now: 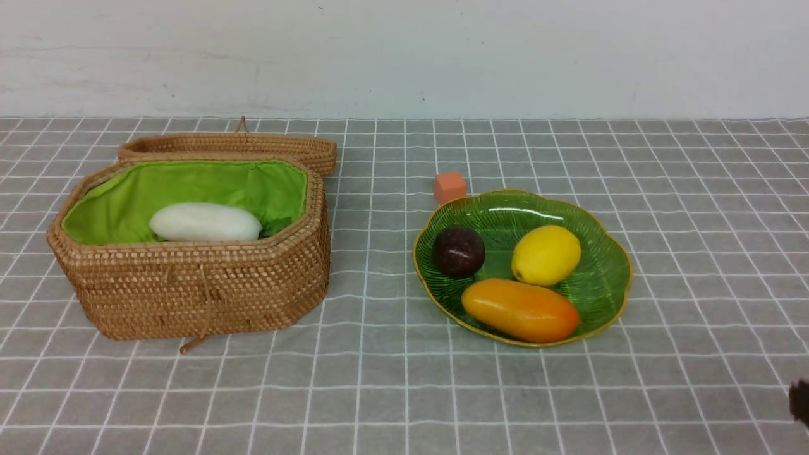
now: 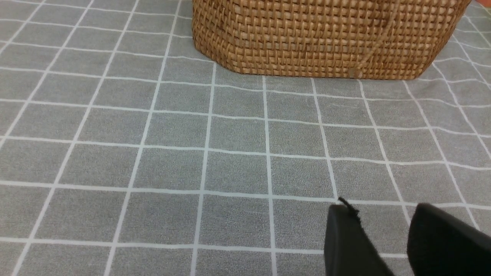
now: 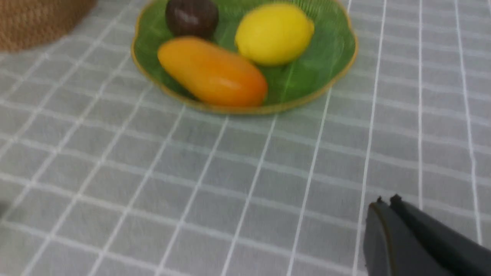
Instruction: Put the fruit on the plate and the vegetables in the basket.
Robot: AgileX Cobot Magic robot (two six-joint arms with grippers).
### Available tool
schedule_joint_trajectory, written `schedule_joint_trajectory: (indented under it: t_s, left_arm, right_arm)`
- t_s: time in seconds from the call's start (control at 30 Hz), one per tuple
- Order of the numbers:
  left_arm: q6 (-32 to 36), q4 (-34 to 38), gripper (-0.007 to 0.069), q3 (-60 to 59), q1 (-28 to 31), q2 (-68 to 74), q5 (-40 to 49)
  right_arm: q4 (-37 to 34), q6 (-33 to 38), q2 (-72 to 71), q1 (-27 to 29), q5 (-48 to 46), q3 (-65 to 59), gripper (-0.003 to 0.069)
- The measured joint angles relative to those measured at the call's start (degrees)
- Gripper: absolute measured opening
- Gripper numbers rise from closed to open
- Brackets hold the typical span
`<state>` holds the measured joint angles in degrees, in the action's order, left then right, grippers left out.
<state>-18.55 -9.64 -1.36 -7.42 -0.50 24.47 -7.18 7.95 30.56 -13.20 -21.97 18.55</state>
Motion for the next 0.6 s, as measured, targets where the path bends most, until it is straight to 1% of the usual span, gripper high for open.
schedule_joint_trajectory:
  t_s: [0.23, 0.33, 0.37, 0.43, 0.53, 0.6]
  left_arm:
    - [0.0, 0.0, 0.0237, 0.0, 0.0, 0.0, 0.0]
    - [0.0, 0.0, 0.0237, 0.0, 0.0, 0.0, 0.0]
    - [0.0, 0.0, 0.0237, 0.0, 0.0, 0.0, 0.0]
    - [0.0, 0.0, 0.0237, 0.0, 0.0, 0.0, 0.0]
    - [0.0, 0.0, 0.0237, 0.0, 0.0, 0.0, 0.0]
    - [0.0, 0.0, 0.0237, 0.0, -0.1, 0.0, 0.0]
  right_arm:
    - [0.6, 0.0, -2.4, 0.6, -0.9, -5.5, -0.0008]
    - [3.7, 0.0, -5.5, 3.5, -1.1, -6.7, -0.0007]
    - [4.9, 0.0, -7.7, 5.7, -1.4, -7.0, -0.0007]
    - [5.6, 0.0, -9.6, 7.3, -1.9, -7.1, -0.0006]
    - [6.4, -0.1, -16.3, 12.5, -3.3, -8.6, -0.0002]
    - [6.5, -0.1, -19.7, 13.7, -3.5, -10.0, 0.0000]
